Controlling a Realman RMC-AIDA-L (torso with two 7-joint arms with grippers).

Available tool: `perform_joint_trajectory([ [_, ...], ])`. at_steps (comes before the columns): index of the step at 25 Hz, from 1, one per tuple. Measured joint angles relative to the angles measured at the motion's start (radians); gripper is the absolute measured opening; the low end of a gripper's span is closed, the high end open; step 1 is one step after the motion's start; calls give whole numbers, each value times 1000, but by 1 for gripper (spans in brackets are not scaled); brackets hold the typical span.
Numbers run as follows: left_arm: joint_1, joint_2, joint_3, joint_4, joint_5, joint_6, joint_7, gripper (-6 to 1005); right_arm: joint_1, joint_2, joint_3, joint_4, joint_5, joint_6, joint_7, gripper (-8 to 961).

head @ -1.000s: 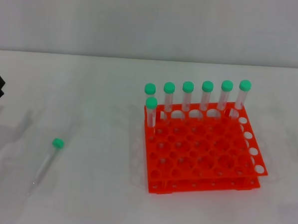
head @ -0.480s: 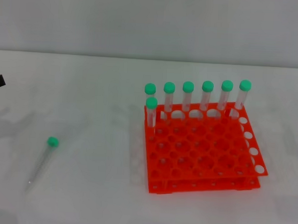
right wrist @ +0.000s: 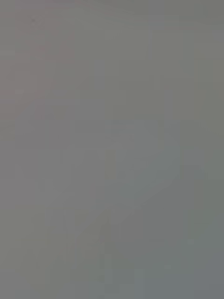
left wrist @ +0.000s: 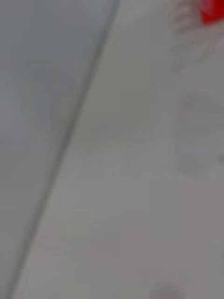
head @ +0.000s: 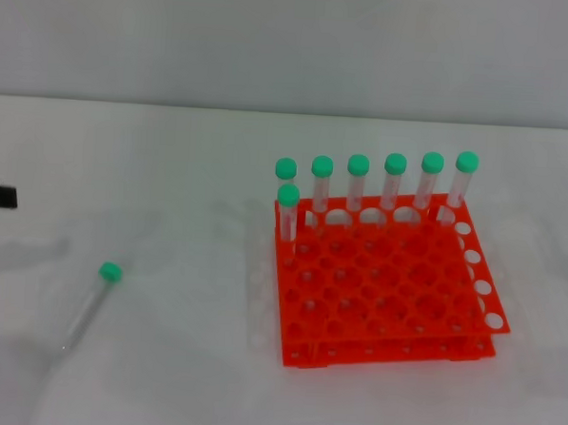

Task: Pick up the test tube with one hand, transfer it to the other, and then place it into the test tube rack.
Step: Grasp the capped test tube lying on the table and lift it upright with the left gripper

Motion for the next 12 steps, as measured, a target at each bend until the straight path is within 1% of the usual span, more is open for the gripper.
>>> perform_joint_trajectory([
  [2, -45, 11, 1, 0, 110, 1, -23, 877, 9, 1, 0, -1, 0, 6, -5, 645],
  [5, -99, 13, 1, 1, 242, 3, -34, 876, 21, 2, 0, -2, 0, 24, -9, 645],
  [7, -126, 6, 1, 1, 303, 2, -31, 876, 29, 1, 1, -2, 0, 35, -9, 645],
  [10, -172, -19, 1, 5, 373, -20, -21, 876, 34, 1, 1, -2, 0, 44, -10, 645],
  [12, -197, -34, 1, 34, 410, -49, -20, 876, 34, 1, 1, -2, 0, 44, -10, 645],
])
